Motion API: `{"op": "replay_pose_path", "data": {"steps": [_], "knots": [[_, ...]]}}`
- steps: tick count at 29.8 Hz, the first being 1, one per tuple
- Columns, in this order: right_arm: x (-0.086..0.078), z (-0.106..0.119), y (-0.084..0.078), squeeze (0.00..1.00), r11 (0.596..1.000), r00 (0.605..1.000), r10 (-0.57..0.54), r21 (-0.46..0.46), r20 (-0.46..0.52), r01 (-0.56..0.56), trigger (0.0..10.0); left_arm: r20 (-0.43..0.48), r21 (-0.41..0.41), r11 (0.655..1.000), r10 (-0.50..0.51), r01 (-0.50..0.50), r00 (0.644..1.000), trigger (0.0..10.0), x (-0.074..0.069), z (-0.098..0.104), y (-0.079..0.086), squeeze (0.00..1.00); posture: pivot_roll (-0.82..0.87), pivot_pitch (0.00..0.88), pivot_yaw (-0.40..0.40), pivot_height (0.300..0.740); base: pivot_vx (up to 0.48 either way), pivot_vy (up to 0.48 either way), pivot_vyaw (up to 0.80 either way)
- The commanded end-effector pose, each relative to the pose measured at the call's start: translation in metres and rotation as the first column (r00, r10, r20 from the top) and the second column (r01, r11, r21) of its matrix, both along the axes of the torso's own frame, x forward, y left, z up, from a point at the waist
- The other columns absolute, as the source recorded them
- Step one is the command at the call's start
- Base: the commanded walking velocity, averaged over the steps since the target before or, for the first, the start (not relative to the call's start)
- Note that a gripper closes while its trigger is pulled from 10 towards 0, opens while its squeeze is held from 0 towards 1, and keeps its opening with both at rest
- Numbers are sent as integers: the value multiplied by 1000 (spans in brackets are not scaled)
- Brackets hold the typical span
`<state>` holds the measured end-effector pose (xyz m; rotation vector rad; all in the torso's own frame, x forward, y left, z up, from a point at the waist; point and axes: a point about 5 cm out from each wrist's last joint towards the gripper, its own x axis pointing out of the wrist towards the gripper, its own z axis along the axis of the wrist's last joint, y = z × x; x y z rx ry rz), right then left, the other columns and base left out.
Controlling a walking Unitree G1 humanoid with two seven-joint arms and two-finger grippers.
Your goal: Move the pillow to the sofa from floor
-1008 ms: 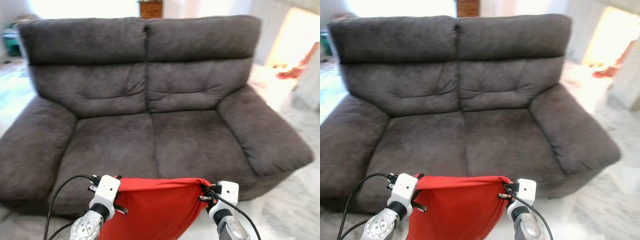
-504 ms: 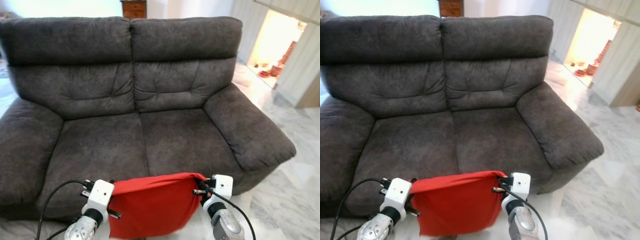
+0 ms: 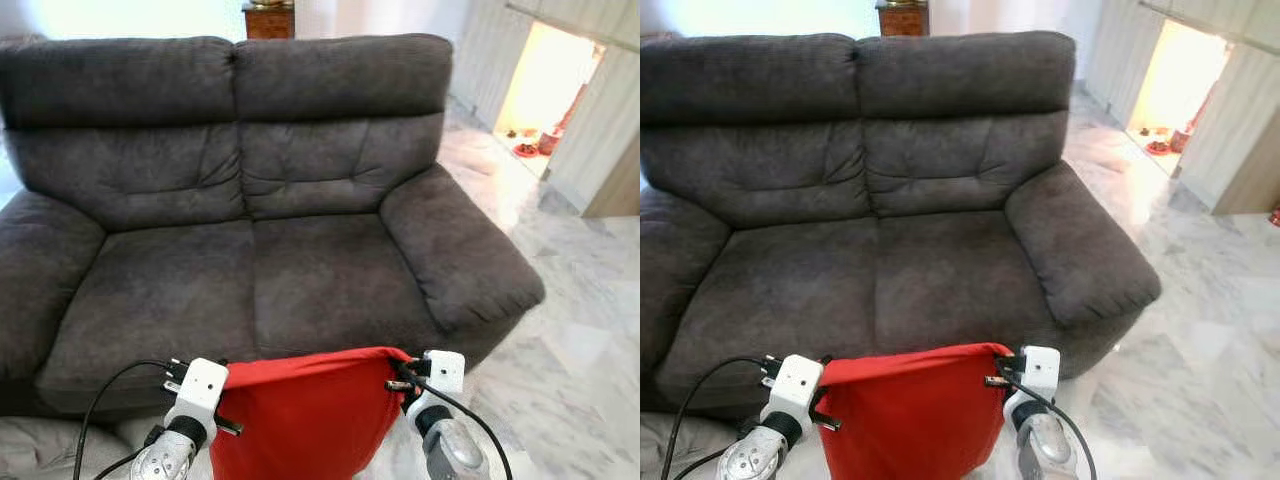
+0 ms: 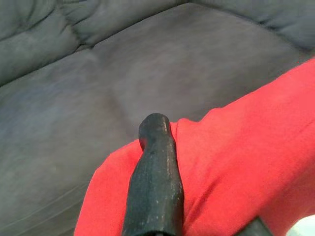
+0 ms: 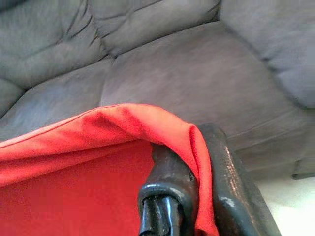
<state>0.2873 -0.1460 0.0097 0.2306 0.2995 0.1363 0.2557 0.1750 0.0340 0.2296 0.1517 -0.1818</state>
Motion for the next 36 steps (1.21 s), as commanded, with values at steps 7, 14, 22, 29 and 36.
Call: {"op": "replay_pose_path", "data": {"steps": [7,14,22,29,36], "knots": [[3,7,-30,0,992,992,-124,-19,39,125,10000,79,-27,995,99,-98,992,10000,5,15,21,0,179,0,31,740,0,-65,0],[4,9,-29,0,993,992,-116,-20,50,117,10000,95,-48,994,106,-102,990,10000,5,18,20,0,180,0,30,740,0,0,0],[8,13,-27,0,995,993,-98,-26,68,100,10000,110,-51,992,123,-118,986,10000,7,21,22,0,177,0,26,740,353,0,0],[11,17,-26,0,995,992,-95,-33,88,99,10000,127,-47,991,129,-124,983,10000,9,25,23,0,178,0,24,740,389,0,0],[14,24,-22,0,997,989,-70,-30,131,74,10000,143,-48,991,130,-124,981,10000,10,28,22,0,179,0,21,740,398,0,66]]}}
